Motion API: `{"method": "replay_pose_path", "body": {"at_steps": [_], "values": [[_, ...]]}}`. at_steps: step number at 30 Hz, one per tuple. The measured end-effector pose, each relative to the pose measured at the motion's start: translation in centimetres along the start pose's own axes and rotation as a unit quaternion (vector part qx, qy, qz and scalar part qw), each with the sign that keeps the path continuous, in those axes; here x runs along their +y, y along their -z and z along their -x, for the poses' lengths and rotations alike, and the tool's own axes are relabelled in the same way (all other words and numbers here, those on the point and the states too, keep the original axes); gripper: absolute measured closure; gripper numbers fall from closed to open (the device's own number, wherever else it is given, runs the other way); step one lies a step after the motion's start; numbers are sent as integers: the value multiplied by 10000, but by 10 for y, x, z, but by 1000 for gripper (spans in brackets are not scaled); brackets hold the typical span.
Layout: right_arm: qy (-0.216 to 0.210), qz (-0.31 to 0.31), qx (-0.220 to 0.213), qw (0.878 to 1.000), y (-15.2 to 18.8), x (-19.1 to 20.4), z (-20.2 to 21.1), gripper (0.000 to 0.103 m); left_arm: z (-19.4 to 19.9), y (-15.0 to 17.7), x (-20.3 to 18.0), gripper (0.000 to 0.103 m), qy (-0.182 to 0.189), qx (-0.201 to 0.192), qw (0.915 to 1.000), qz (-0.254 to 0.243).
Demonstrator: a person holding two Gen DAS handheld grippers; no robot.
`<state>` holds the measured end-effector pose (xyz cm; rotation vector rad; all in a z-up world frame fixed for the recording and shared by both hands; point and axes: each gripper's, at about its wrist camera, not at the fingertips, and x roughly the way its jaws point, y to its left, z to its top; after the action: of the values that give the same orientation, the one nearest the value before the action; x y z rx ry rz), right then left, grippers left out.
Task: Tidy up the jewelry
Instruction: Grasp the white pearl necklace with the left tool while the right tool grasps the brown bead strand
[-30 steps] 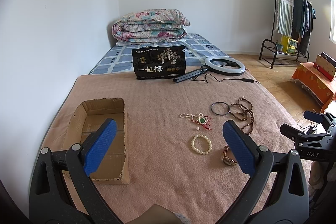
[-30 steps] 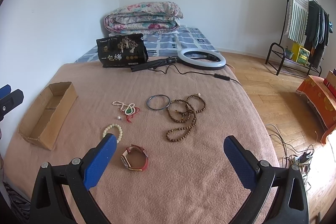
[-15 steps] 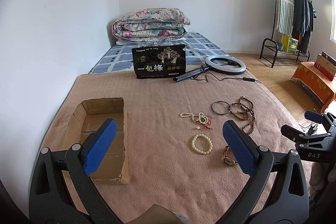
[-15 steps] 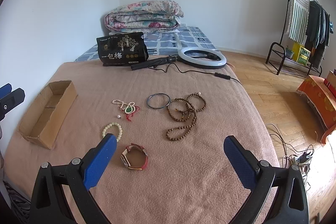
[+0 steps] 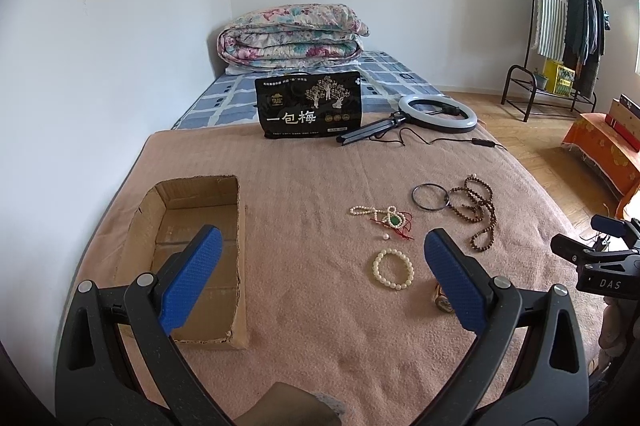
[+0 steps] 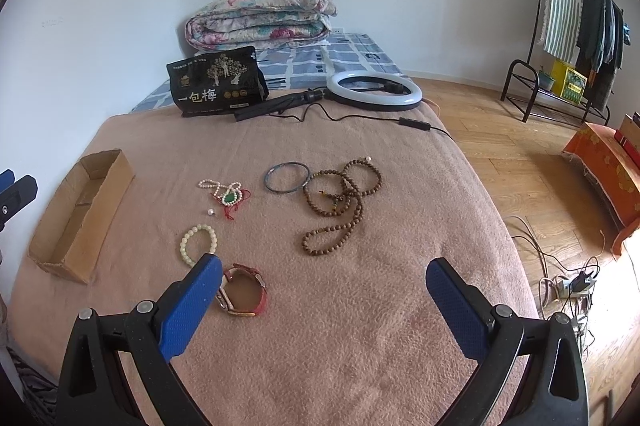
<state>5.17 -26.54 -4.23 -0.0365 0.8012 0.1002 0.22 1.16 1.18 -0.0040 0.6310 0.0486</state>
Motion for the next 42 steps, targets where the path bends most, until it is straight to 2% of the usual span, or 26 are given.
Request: {"method": "replay_pose_path", "body": {"at_steps": [8,18,21,23,27,29,33,36,38,42], "values": [[86,-268,137,9995,-2,-21,-14,1,-27,4,-4,0,3,336,9994,-114],[58,230,177,9996,-19,-17,-28,1,-40,3,-4,1,412,582,9974,-124],[20,268,254,9993,-25,-18,-34,1,-58,4,-4,11,511,821,9953,-49],[-55,267,364,9990,-31,-21,-42,1,-72,3,-4,22,605,1061,9925,48],[-108,316,577,9978,-43,-27,-63,1,-98,-3,-6,28,685,1257,9896,119],[-75,346,638,9973,-48,-31,-75,1,-110,-8,-6,37,705,1317,9886,191],[-14,247,709,9972,-51,-43,-98,2,-141,-15,-11,41,829,1480,9852,251],[-130,96,960,9952,-49,-50,-117,8,-166,-18,-17,45,910,1652,9817,263],[-191,103,1081,9939,-47,-50,-129,9,-183,-19,-21,50,1023,1786,9779,357],[-261,274,1202,9920,-47,-39,-145,9,-219,-19,-27,53,1289,2106,9672,591]]}}
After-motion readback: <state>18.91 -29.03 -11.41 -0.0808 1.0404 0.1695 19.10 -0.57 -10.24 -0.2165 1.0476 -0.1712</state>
